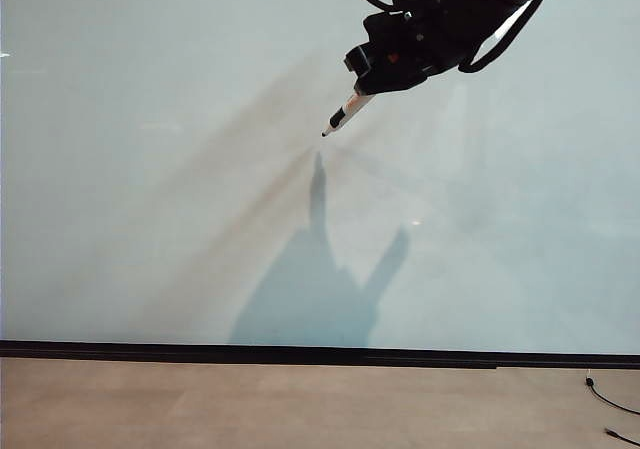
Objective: Pick up the pen on the shelf to the right of the whiteboard and write the letter A.
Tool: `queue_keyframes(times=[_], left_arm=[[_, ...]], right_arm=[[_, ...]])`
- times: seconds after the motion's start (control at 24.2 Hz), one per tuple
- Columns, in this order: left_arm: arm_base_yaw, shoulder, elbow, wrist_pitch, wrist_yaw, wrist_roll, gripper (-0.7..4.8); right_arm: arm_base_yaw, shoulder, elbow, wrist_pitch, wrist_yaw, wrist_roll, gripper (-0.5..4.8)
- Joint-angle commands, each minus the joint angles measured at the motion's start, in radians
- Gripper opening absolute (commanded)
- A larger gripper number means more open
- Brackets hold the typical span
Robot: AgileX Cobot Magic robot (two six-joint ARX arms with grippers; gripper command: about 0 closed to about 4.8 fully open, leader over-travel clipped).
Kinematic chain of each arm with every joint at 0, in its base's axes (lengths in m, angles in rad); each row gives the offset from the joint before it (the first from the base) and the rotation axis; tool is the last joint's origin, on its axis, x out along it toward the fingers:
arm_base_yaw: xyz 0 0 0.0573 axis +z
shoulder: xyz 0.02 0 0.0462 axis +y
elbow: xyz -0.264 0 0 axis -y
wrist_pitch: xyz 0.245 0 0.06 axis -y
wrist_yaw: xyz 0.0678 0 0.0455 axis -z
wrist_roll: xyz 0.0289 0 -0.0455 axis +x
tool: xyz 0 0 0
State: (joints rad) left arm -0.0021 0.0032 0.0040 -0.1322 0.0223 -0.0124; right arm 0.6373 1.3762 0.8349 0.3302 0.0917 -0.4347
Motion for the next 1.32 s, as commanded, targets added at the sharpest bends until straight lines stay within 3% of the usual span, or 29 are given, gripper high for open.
queue_keyframes(times=[0.04,0.41,0.74,1.32], left_arm=[[0.000,0.000,0.003,0.006,0.000,0.005,-0.04],[0.000,0.000,0.003,0.006,0.000,0.004,-0.05],[0.000,0.000,0.003,0.006,0.000,0.005,-0.05],[0.000,0.000,0.003,0.006,0.000,0.004,-0.05]], right_arm=[[-0.002,-0.005,0.015,-0.018,0.015,-0.008,-0.05],[-0.004,0.010,0.074,-0.124,0.023,-0.042,-0.05],[-0.006,0.014,0.080,-0.118,0.092,-0.045,-0.05],[-0.013,-0.002,0.107,-0.111,0.116,-0.064,-0.05]])
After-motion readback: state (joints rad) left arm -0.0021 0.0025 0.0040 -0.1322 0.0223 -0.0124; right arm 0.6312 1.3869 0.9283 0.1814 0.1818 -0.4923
